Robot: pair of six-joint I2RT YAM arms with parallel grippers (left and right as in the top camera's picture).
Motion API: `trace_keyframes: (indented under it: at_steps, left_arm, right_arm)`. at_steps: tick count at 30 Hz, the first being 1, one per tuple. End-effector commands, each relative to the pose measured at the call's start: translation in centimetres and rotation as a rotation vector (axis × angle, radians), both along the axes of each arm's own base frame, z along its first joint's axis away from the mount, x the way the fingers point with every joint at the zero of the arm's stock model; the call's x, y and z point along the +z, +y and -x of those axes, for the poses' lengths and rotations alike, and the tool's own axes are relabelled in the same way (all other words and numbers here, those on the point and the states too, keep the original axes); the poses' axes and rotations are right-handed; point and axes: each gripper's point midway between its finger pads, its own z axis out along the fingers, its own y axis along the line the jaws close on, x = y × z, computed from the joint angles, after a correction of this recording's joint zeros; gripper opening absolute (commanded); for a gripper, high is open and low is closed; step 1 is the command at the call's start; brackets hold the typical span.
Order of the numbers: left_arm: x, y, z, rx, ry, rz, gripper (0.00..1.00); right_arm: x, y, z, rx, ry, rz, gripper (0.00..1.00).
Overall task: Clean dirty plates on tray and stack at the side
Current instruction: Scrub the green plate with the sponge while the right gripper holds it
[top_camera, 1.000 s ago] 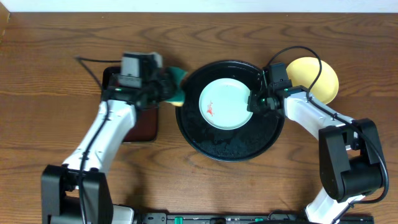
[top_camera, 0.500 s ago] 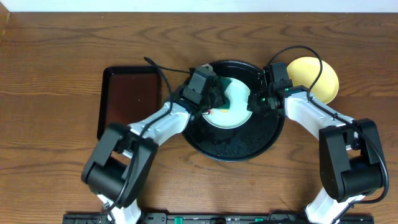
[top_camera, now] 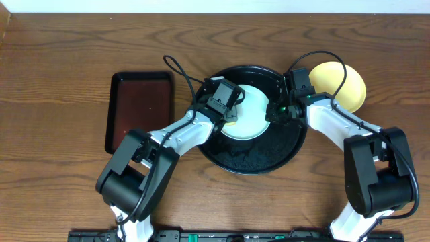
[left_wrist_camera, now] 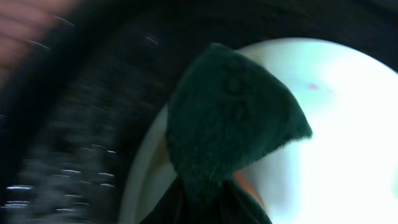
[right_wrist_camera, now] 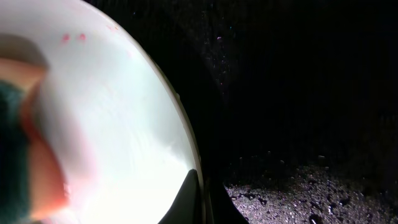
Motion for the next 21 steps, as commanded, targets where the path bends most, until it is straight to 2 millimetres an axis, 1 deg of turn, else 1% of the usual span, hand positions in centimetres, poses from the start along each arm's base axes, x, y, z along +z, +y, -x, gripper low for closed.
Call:
trace_keyframes:
  at_steps: [1, 3, 4, 6, 7, 8, 9, 10, 12, 14, 16, 19, 21]
  left_arm:
    - [3.7, 7.2, -2.4, 0.148, -0.175, -0.302, 0.08]
    - [5.1, 7.0, -2.6, 0.152, -0.206, -0.276, 0.07]
    - [5.3, 6.5, -2.7, 0.14, -0.208, -0.25, 0.08]
    - [5.0, 4.7, -2.6, 0.082, -0.184, -0.162, 0.08]
    - [4.7, 3.2, -2.3, 0.031, -0.158, -0.091, 0.08]
    - [4.5, 0.8, -1.8, -0.051, -0.121, 0.02, 0.08]
    - [4.6, -0.8, -1.4, -0.105, -0.102, 0.093, 0.08]
    - [5.1, -3.4, -0.7, -0.192, -0.073, 0.221, 0.08]
    - [5.8, -5.5, 0.2, -0.241, -0.035, 0.342, 0.08]
    - [5.8, -6.1, 0.8, -0.237, 0.005, 0.395, 0.08]
    - [5.3, -6.1, 1.3, -0.216, 0.031, 0.403, 0.08]
    - [4.0, -6.0, 1.7, -0.199, 0.065, 0.4, 0.08]
    - [2.6, -6.1, 1.9, -0.195, 0.093, 0.387, 0.08]
  right_arm:
    - [-0.7, -1.4, 0.1, -0.036, 0.016, 0.068, 0.01]
    - [-0.7, -1.4, 0.1, -0.036, 0.016, 0.068, 0.01]
    - [-0.7, -1.4, 0.1, -0.036, 0.016, 0.068, 0.01]
    - [-0.7, -1.4, 0.1, -0.036, 0.016, 0.068, 0.01]
    - [-0.7, -1.4, 0.1, -0.036, 0.016, 0.068, 0.01]
    - [-0.7, -1.4, 0.1, -0.036, 0.016, 0.068, 0.01]
    - [-0.7, -1.4, 0.1, -0.036, 0.016, 0.068, 0.01]
    - [-0.7, -1.4, 0.1, -0.035, 0.016, 0.068, 0.01]
    - [-0.7, -1.4, 0.1, -0.035, 0.015, 0.068, 0.01]
    - [-0.7, -1.4, 0.1, -0.036, 0.015, 0.068, 0.01]
    - [-0.7, -1.4, 0.0, -0.036, 0.014, 0.067, 0.01]
    - [-0.7, -1.4, 0.0, -0.036, 0.014, 0.067, 0.01]
    - [-0.7, -1.4, 0.0, -0.035, 0.014, 0.067, 0.01]
